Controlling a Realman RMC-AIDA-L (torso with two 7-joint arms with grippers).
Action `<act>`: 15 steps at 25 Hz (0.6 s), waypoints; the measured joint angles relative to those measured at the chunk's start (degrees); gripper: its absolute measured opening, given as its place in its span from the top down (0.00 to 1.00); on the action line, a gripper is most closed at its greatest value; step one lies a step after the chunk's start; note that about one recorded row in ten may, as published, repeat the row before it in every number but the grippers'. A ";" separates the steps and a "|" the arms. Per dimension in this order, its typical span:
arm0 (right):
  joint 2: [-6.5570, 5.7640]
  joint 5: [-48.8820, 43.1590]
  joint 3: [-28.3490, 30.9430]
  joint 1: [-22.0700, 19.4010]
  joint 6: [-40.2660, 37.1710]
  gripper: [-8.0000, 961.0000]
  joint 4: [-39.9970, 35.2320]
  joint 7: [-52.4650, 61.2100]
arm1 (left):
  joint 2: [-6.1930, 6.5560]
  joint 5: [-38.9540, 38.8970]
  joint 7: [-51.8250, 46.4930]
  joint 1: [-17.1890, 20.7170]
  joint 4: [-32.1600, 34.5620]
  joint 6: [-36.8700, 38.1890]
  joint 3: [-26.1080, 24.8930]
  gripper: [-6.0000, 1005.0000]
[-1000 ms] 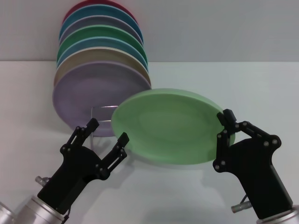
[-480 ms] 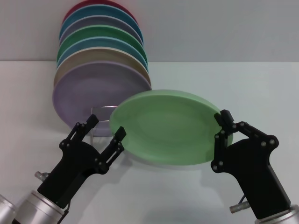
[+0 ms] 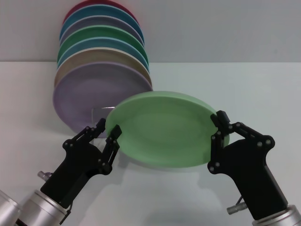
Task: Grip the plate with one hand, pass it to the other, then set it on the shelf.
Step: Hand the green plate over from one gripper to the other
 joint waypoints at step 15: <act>0.00 1.22 -0.01 1.13 0.83 0.95 0.31 -0.08 | 0.00 -0.25 0.06 -0.81 0.62 -0.93 -0.09 0.75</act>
